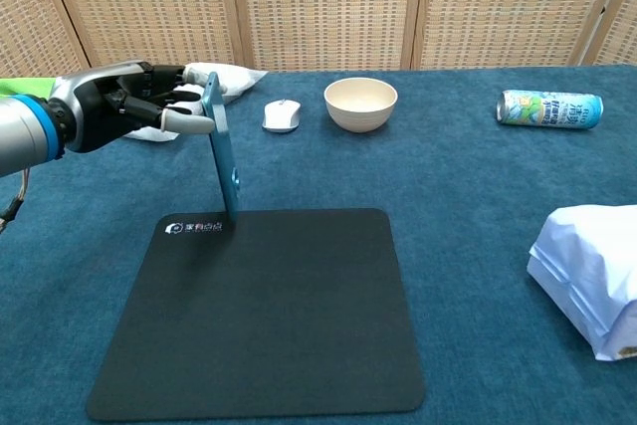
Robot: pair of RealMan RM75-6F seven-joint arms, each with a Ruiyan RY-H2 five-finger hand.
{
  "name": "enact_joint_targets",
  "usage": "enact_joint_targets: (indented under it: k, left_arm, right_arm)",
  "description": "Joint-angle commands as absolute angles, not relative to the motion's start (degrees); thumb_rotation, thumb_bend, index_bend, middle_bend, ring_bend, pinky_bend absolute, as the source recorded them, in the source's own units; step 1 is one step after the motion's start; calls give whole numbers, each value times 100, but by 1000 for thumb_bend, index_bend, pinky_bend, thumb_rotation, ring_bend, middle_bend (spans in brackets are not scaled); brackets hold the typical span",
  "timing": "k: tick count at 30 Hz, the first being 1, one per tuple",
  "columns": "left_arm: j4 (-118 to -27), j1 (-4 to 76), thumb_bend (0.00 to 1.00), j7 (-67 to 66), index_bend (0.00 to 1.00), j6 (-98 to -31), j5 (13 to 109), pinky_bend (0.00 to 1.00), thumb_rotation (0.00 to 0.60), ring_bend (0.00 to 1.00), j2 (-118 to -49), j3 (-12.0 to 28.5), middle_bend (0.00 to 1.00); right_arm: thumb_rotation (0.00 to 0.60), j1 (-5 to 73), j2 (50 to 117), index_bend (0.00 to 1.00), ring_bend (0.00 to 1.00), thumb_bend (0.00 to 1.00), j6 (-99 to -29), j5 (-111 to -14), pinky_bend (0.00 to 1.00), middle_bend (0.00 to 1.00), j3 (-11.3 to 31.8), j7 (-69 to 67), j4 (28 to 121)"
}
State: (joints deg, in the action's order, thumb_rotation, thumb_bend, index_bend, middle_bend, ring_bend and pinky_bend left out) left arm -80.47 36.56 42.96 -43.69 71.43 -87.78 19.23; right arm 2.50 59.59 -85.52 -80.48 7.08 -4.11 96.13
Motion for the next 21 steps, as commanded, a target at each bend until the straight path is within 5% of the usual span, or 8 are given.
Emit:
enact_joint_targets:
  k: [1, 9, 16, 21]
  left_arm:
    - [-7541, 3439, 151, 5271, 558, -4570, 7829, 0, 600, 0, -8775, 1668, 0]
    - [-7090, 3243, 154, 6552, 538, -5052, 8422, 0, 600, 0, -8767, 1243, 0]
    - [-6569, 2923, 147, 7160, 82, -5810, 8954, 0, 600, 0, -8748, 698, 0]
    - [-5927, 2586, 122, 7387, 0, -6483, 9113, 0, 600, 0, -8876, 390, 0]
  right_arm:
    - [600, 257, 5970, 0, 0, 0, -8546, -8051, 0, 0, 705, -388, 9614]
    - [600, 257, 5998, 0, 0, 0, -8555, -8066, 0, 0, 692, -330, 9615]
    - [600, 250, 5997, 0, 0, 0, -8582, -8106, 0, 0, 681, -320, 9641]
    - [600, 237, 5990, 0, 0, 0, -8610, -8146, 0, 0, 666, -327, 9656]
